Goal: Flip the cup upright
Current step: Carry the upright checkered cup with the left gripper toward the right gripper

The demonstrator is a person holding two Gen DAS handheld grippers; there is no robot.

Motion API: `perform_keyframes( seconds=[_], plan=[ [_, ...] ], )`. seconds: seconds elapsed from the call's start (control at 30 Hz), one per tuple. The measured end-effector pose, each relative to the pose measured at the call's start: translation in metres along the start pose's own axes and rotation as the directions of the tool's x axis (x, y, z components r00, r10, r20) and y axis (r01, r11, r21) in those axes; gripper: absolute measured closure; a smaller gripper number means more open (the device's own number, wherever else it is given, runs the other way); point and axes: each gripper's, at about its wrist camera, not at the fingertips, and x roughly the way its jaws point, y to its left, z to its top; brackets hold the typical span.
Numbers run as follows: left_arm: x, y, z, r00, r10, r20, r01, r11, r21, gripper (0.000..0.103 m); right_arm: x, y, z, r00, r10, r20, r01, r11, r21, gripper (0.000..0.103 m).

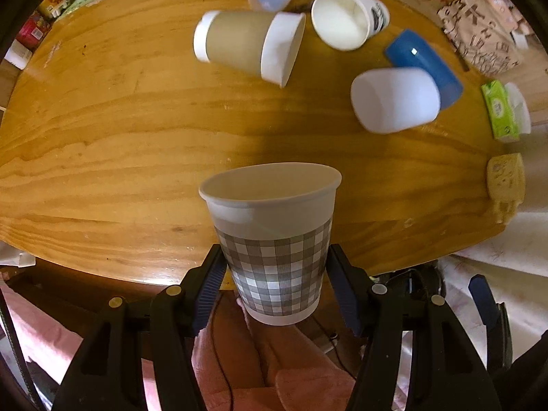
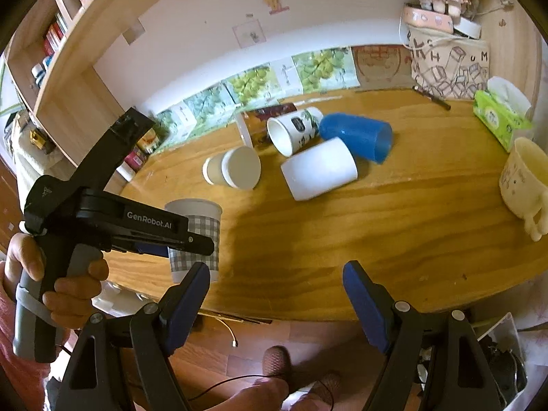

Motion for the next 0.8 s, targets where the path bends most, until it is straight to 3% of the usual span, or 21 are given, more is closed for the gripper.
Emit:
perform_keyframes(
  seconds=[0.5,0.63,0.8],
  plan=[
    [0.033,-0.007,0.005,0.998,-0.016,-0.066,0.017,1.0,0.017,0.037,0.028,-0.004,-0.012,0.995,-0.016,-0.1,0.019,0.999,0.031,0.022],
    [0.037,-0.009,0.01,0.997,-0.029,-0.078,0.03,0.999,0.017,0.03,0.032,-0.003,-0.012,0.994,-0.015,-0.108,0.019,0.999,0.034,0.022],
    [0.035,-0.009,0.011,0.997,-0.034,-0.074,0.036,0.999,0.026,0.029,0.037,0.0,-0.01,0.993,-0.018,-0.118,0.022,0.999,0.028,0.022]
  ],
)
